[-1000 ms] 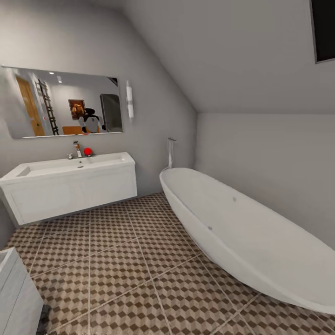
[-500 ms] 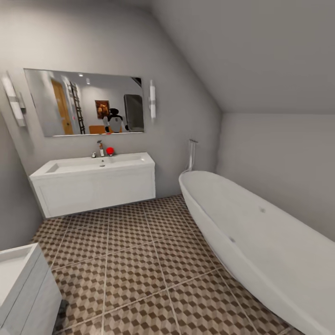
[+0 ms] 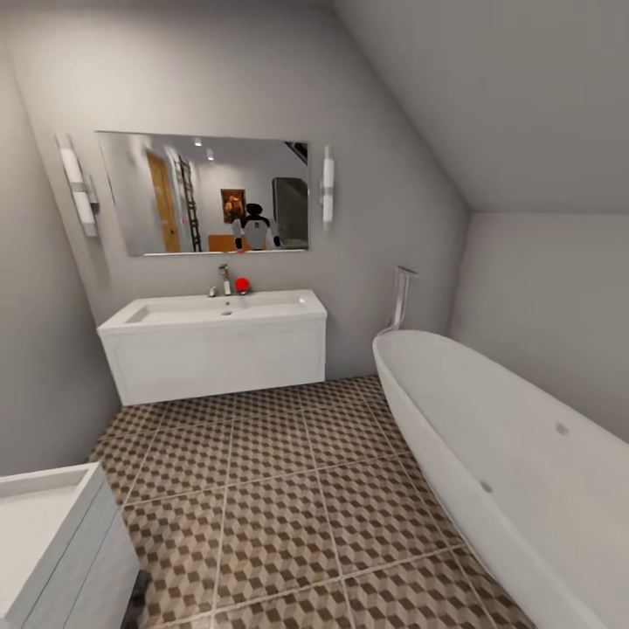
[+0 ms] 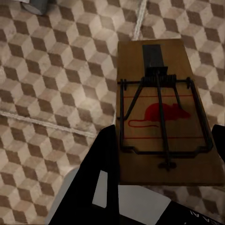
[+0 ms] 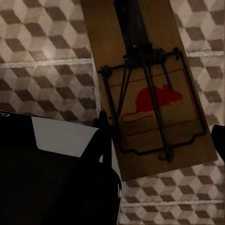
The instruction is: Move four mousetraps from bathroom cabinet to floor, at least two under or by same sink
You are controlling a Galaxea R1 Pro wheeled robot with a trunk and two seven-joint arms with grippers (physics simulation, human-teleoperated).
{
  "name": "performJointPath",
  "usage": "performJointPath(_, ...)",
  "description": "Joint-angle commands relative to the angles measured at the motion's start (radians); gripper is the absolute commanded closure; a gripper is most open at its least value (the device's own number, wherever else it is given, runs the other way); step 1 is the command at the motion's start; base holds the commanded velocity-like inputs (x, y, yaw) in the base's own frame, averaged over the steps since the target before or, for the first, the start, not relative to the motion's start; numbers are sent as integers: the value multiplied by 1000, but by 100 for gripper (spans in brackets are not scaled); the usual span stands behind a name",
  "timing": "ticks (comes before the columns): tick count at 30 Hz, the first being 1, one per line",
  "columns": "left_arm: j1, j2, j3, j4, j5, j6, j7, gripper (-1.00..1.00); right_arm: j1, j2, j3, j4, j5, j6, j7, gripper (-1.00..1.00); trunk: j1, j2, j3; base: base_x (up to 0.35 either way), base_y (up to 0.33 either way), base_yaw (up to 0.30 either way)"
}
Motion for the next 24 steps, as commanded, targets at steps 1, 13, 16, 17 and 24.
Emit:
performJointPath(1, -1, 0, -9, 0, 5, -2, 6, 100, -1, -1, -3, 1, 8, 2, 2, 100, 1, -1, -1, 323, 0, 93)
performJointPath(13, -1, -1, -9, 0, 5, -2, 5, 100, -1, -1, -3, 1, 8, 2, 2, 100, 1, -1, -1, 323, 0, 13)
performJointPath(16, -1, -1, -9, 0, 5, -2, 5, 100, -1, -1, -3, 1, 8, 2, 2, 100, 1, -1, -1, 323, 0, 0)
performJointPath(17, -1, -1, -9, 0, 5, -2, 5, 100, -1, -1, -3, 1, 8, 3, 2, 100, 1, -1, -1, 323, 0, 0)
performJointPath(24, -1, -1, -9, 0, 5, -2, 6, 100, -1, 0, -3, 1, 8, 8, 2, 100, 1, -1, -1, 323, 0, 6)
